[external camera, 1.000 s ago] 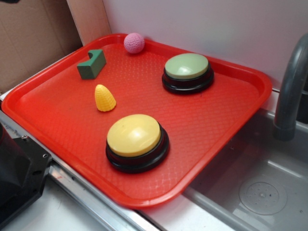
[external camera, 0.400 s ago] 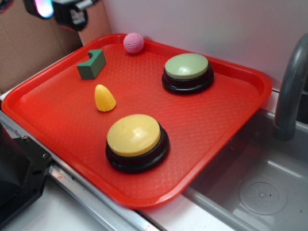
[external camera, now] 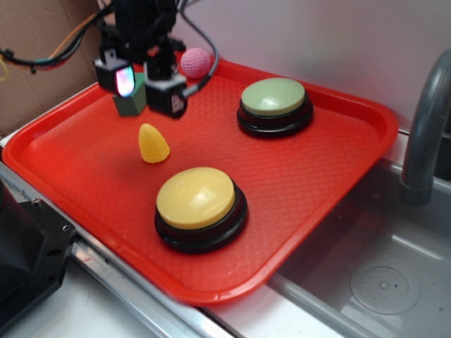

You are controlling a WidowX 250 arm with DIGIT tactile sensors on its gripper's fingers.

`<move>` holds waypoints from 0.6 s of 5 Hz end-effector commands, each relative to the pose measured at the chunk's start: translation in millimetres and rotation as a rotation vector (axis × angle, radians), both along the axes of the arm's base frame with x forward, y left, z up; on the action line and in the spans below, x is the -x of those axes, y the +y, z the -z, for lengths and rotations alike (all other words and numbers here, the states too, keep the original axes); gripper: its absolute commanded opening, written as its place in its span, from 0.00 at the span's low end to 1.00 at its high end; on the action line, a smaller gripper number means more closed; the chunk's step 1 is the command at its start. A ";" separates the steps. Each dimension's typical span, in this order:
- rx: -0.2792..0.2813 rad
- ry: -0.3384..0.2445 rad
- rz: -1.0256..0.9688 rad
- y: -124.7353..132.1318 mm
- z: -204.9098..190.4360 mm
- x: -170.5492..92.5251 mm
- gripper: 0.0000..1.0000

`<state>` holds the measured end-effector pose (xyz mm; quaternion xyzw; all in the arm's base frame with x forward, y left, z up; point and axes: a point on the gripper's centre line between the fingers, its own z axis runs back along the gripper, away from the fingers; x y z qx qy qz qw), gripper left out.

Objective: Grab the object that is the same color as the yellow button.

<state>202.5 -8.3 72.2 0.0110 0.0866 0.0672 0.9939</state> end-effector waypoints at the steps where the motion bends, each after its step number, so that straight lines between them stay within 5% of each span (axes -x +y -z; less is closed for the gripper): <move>1: -0.009 -0.169 0.055 6.8 38.2 -9.4 1.00; 2: -0.024 -0.149 0.081 6.8 53.9 -7.8 1.00; 3: -0.022 -0.192 0.044 9.2 56.0 -4.1 0.00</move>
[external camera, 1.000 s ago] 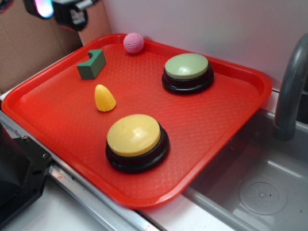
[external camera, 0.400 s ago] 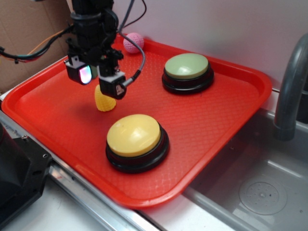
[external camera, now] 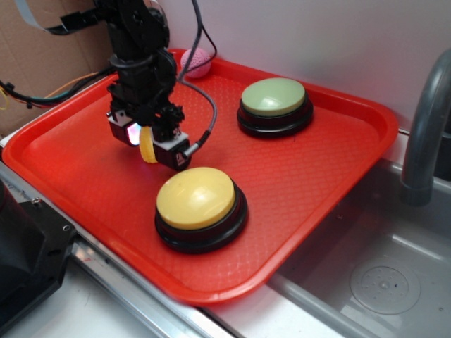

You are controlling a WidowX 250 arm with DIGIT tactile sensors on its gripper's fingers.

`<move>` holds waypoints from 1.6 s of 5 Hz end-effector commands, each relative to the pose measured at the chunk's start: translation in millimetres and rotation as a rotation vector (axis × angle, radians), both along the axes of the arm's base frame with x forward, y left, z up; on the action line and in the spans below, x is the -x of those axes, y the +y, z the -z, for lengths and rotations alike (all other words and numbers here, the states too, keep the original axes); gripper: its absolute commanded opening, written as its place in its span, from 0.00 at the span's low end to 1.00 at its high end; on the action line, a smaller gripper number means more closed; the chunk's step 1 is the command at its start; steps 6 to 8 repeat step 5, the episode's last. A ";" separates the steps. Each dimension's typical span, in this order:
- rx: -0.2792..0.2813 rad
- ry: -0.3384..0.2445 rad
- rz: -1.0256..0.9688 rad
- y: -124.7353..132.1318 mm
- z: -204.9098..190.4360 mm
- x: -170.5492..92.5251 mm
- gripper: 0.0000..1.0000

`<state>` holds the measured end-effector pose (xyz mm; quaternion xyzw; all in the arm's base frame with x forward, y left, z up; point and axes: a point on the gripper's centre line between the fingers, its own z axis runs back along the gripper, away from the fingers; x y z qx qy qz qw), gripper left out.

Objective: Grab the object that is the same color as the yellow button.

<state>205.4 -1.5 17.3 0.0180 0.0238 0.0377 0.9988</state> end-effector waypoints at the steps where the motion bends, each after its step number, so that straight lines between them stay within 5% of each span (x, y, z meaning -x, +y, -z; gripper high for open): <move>1: -0.018 -0.123 -0.054 0.0 -40.1 4.0 0.00; 2: 0.005 -0.172 -0.126 10.6 -89.9 30.1 0.00; 3: -0.088 -0.180 -0.130 18.2 -140.6 37.8 0.00; 4: -0.080 -0.193 -0.132 22.0 -186.6 23.1 0.00; 8: -0.094 -0.194 -0.117 22.9 -183.3 14.2 0.00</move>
